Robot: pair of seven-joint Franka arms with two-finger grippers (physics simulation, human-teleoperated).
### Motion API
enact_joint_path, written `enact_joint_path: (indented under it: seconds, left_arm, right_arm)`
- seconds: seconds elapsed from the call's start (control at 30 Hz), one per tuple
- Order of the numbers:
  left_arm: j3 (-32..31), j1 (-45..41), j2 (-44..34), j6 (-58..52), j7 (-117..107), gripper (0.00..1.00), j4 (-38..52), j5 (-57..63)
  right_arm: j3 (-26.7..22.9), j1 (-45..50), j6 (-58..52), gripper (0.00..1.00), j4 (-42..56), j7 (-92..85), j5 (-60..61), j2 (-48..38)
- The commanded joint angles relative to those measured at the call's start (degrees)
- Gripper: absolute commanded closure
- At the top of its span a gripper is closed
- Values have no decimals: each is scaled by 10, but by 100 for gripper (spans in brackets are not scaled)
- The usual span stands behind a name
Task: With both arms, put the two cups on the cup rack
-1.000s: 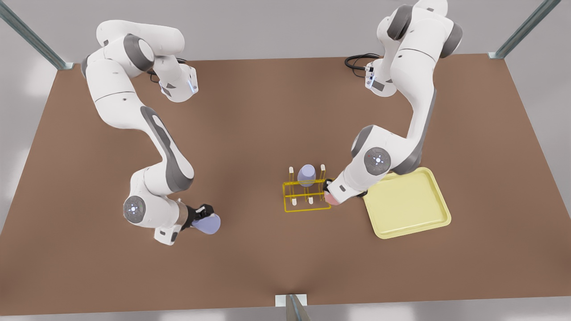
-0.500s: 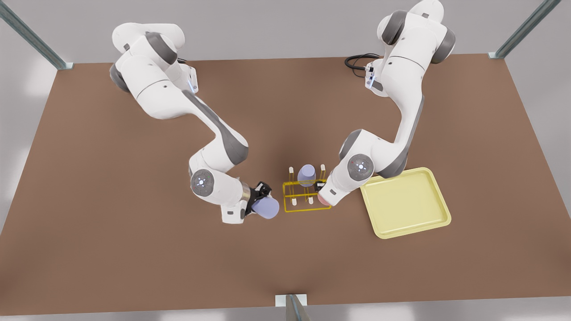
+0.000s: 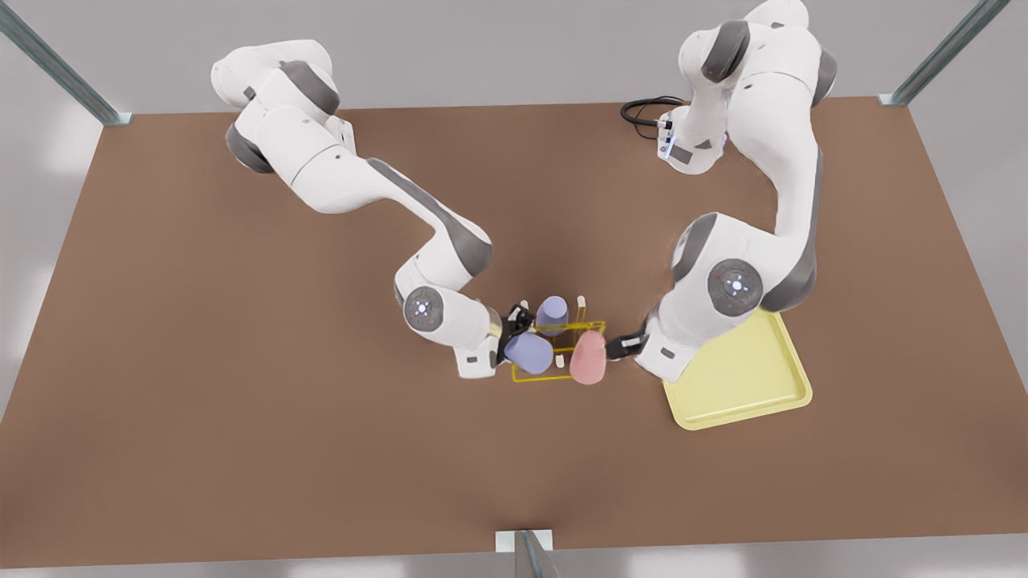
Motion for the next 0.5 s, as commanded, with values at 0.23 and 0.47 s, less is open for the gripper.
enact_joint_path:
  seconds: [0.23,0.47]
  left_arm:
    - [39,44,-115,-191,200,0,-28,34]
    - [66,24,-116,-191,200,0,-28,34]
  right_arm:
    - [-1,8,18,0,1,4,1,4]
    - [41,-59,5,0,-7,-7,-1,-3]
